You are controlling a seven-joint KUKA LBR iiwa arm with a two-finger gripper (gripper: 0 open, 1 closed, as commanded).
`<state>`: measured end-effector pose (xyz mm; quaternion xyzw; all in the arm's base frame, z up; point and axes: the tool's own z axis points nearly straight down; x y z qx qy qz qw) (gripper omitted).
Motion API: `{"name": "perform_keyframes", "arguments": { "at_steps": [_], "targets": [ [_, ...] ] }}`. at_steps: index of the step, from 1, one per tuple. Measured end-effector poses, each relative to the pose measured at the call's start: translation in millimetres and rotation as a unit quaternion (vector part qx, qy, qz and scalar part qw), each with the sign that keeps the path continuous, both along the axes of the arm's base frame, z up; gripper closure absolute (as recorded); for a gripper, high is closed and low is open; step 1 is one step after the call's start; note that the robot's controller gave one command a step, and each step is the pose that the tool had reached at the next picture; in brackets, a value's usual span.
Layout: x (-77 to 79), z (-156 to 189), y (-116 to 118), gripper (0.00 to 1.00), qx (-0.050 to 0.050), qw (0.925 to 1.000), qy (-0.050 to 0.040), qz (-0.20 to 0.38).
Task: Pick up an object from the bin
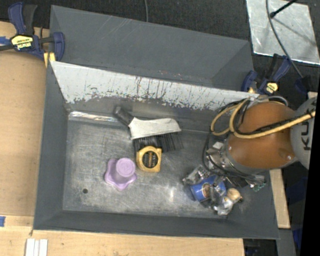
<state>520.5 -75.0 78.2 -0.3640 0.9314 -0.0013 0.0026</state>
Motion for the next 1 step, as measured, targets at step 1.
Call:
{"name": "perform_keyframes", "arguments": {
  "at_steps": [1],
  "targets": [
    [-2.1, 18.8, 0.8, 1.0, 0.001, 1.0, 0.0046, 0.0]
  ]
}}
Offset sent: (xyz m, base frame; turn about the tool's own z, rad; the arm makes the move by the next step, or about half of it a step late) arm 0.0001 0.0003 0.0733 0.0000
